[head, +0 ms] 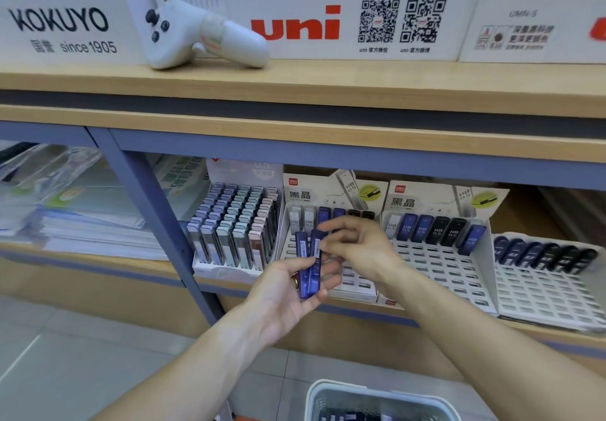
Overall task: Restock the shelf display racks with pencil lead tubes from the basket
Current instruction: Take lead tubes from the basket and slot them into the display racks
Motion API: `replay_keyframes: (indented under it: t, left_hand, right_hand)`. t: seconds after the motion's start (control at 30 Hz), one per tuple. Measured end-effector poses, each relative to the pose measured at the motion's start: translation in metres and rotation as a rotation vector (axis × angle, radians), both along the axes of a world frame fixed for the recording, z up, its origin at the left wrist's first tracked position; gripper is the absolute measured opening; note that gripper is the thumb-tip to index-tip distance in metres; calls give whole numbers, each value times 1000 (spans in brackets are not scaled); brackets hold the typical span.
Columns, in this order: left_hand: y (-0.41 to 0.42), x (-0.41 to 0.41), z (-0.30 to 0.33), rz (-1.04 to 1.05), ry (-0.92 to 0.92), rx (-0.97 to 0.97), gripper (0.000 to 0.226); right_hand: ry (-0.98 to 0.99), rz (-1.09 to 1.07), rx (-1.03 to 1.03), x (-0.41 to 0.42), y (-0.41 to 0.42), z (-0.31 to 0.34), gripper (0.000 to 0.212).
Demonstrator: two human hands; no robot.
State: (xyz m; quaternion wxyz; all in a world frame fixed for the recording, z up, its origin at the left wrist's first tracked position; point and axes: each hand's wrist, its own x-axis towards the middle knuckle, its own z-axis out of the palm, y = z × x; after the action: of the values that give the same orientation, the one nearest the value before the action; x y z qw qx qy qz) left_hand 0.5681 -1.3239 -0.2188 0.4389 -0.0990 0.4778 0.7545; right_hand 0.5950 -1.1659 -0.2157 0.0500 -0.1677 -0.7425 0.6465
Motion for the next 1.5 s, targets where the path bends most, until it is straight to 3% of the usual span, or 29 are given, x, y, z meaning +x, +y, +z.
replay_keyframes:
  t: [0.3, 0.47, 0.63, 0.87, 0.97, 1.17, 1.4, 1.5]
  left_hand:
    - [10, 6, -6, -15, 67, -12, 35]
    - [12, 9, -5, 0, -21, 53, 27]
    - [15, 7, -5, 68, 63, 17, 25]
    - [12, -2, -14, 184, 203, -120, 24]
    - [17, -2, -14, 163, 233, -167, 32]
    - [25, -4, -8, 134, 250, -162, 29]
    - [19, -14, -9, 157, 73, -144, 43]
    - [18, -13, -10, 200, 81, -163, 31]
  right_hand:
    - [52, -47, -12, 13, 16, 1, 24]
    - [67, -89, -31, 18, 29, 0, 27]
    - [54, -67, -62, 27, 35, 4, 32]
    - [-110, 175, 205, 38, 36, -2, 44]
    - [-71, 242, 301, 37, 30, -7, 45]
    - [111, 153, 402, 28, 27, -10, 51]
    - [265, -106, 594, 7, 35, -19, 44]
    - [340, -188, 687, -1, 36, -22, 38]
